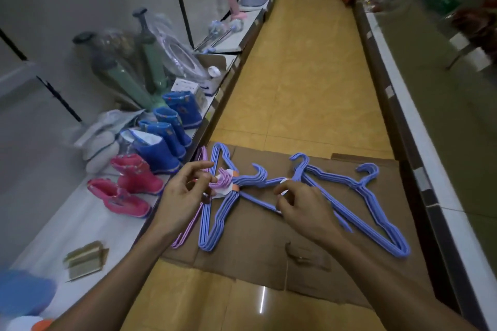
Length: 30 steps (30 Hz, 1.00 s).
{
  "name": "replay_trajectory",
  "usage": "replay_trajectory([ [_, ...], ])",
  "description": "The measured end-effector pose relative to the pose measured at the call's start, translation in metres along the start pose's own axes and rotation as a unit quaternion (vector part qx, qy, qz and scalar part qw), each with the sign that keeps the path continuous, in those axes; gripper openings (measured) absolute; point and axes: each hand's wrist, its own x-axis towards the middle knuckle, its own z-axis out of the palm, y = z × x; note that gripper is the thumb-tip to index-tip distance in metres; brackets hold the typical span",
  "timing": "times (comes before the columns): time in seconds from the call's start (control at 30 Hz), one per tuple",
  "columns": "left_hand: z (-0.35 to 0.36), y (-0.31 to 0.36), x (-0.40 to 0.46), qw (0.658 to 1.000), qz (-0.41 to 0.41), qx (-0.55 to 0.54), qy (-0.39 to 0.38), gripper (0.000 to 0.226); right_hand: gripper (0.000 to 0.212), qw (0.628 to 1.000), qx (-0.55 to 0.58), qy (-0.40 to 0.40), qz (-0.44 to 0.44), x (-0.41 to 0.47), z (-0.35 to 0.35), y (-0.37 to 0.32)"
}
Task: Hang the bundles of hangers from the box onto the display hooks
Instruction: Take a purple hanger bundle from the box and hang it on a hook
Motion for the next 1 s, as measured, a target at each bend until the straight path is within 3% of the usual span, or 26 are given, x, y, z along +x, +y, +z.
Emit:
replay_trajectory([
  [0.4, 0.028, -0.201, 0.051, 0.999, -0.029, 0.012, 0.043, 0.018, 0.025, 0.999, -0.012, -0.036, -0.016, 0.071, 0.158, 0.088],
  [0.63, 0.019, -0.276, 0.09, 0.987, -0.039, 0.144, 0.066, 0.021, 0.031, 0.998, -0.018, -0.048, -0.036, 0.115, 0.207, 0.102],
  [0.8, 0.013, -0.318, 0.106, 0.967, -0.105, 0.227, 0.049, 0.036, 0.034, 0.997, -0.021, -0.067, -0.044, 0.137, 0.233, 0.101],
  [1.0, 0.014, -0.35, 0.11, 0.943, -0.2, 0.264, -0.035, 0.055, 0.026, 0.995, -0.035, -0.083, -0.036, 0.16, 0.256, 0.098],
])
